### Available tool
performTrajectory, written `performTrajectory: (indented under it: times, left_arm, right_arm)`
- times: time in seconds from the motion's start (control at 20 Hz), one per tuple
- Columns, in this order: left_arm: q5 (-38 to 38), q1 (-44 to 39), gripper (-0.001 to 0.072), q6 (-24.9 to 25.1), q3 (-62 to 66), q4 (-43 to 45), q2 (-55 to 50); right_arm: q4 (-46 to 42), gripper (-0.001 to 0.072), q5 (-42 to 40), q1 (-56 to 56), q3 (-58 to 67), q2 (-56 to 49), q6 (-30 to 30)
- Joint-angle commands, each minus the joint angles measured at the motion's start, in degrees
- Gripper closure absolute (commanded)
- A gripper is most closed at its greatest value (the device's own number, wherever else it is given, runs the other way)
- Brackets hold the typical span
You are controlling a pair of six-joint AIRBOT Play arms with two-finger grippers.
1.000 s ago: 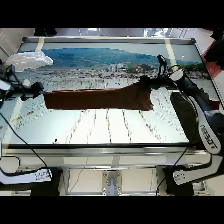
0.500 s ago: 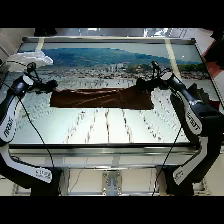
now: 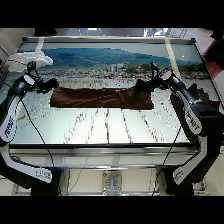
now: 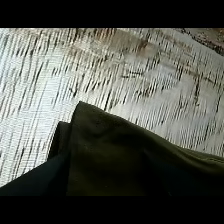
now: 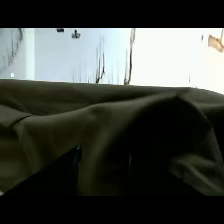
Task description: Fold the shirts.
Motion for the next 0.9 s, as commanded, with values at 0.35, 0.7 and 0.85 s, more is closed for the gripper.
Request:
performTrajectory:
  times: [0.35, 0.7, 0.85]
  left_arm:
    - [-7.96, -2.27, 0.0195, 7.93, 3.78, 0.11, 14.27]
    - [-17.92, -18.84, 0.0195, 8.04, 24.11, 10.80, 1.62]
    - [-22.34, -27.74, 0.0208, 8.04, 35.93, 17.25, -8.33]
  right_arm:
    - [-14.60, 0.0271, 20.33, -14.14, 6.69, 15.54, 7.34]
    - [-0.17, 0.0015, 24.46, -22.36, 3.67, 3.56, 7.34]
    - [2.43, 0.0015, 23.15, -22.32, 3.67, -1.84, 4.87]
